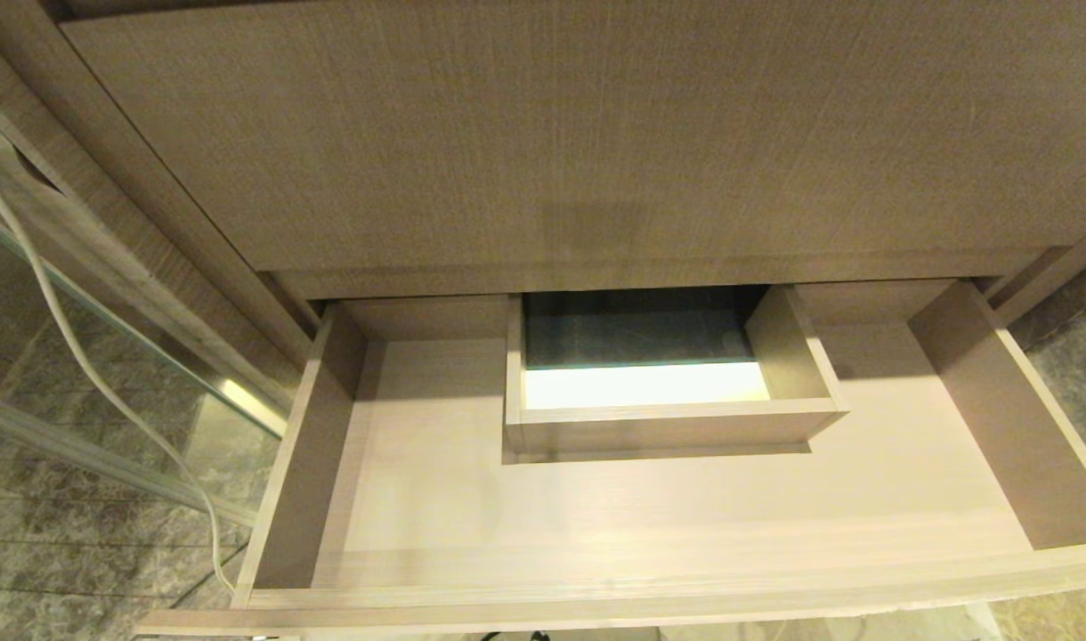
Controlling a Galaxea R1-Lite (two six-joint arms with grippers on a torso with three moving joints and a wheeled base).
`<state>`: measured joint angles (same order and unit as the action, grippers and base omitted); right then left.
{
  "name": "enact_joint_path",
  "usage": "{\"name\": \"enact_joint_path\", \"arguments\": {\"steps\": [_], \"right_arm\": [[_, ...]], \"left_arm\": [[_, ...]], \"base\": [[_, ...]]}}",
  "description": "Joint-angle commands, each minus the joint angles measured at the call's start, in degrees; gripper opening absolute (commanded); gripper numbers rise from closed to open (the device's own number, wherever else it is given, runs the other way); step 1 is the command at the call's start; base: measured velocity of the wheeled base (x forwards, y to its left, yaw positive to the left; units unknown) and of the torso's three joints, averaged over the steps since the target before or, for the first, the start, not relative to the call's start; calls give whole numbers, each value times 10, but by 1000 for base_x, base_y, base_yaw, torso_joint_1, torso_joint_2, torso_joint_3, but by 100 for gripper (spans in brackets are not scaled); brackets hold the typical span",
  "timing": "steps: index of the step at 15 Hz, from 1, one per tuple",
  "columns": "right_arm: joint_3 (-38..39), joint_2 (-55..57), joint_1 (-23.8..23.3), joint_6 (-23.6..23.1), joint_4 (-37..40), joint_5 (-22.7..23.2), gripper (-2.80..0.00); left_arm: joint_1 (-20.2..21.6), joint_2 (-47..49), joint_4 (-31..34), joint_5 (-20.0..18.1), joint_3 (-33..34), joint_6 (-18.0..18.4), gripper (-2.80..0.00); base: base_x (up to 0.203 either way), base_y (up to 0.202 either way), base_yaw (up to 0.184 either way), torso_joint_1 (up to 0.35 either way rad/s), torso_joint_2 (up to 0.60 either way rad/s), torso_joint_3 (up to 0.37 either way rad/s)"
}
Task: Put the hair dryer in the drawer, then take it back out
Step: Pick up the hairdryer
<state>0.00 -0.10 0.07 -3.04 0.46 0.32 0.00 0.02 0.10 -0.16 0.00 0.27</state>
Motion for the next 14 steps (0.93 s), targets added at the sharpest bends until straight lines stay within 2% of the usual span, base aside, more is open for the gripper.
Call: {"name": "enact_joint_path", "arguments": {"steps": [1, 10, 14], "right_arm": [[0, 1, 0, 2, 0, -1, -280], [1, 1, 0, -1, 0, 2, -280], [0, 1, 0, 1, -1, 0, -280]], "left_arm": [[0, 1, 0, 0, 1, 0, -280], [0, 1, 0, 0, 1, 0, -280], [0, 1, 0, 0, 1, 0, -280]], "base": [[0, 0, 0, 0, 0, 0], [0, 0, 0, 1, -16, -7], [0, 0, 0, 117, -239, -239]]}}
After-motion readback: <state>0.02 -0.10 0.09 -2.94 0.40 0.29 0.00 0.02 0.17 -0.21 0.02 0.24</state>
